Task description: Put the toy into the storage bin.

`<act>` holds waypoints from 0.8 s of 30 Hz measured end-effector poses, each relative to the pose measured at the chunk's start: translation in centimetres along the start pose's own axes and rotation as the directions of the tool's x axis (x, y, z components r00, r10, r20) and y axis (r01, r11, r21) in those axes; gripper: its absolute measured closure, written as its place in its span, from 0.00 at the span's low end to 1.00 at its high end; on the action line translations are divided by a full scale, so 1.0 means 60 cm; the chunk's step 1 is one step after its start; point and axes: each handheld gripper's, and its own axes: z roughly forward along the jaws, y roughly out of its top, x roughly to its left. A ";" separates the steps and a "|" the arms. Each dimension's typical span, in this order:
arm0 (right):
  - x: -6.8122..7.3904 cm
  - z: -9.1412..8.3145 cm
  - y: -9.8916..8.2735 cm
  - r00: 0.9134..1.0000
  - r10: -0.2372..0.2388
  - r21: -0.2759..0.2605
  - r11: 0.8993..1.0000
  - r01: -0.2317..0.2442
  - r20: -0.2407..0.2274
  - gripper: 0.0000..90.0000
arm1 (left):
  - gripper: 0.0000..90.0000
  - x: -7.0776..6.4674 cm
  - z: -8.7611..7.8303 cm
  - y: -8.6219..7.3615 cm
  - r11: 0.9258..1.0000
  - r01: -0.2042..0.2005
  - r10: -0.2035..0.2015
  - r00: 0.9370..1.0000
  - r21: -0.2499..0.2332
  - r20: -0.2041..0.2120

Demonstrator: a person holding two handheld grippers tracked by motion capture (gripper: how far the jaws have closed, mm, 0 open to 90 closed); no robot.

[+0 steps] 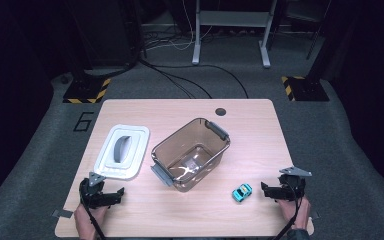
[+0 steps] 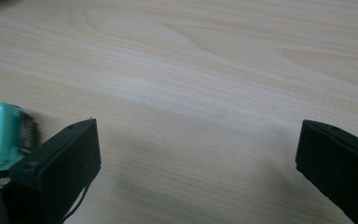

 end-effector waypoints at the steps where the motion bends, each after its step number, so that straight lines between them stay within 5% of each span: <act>1: 0.002 -0.006 0.003 1.000 0.001 0.001 1.000 -0.001 -0.013 0.00 | 0.00 0.000 0.000 0.000 1.000 0.000 0.000 1.000 0.000 0.000; 6: 0.029 -0.028 0.016 0.997 0.012 -0.010 1.000 -0.013 -0.071 0.00 | 0.00 0.000 0.000 0.000 1.000 -0.001 0.001 1.000 0.001 -0.001; 24: 0.129 -0.032 0.032 0.977 -0.122 0.034 0.991 0.130 -0.177 0.00 | 0.00 0.000 0.000 0.000 1.000 0.003 -0.003 1.000 0.000 -0.005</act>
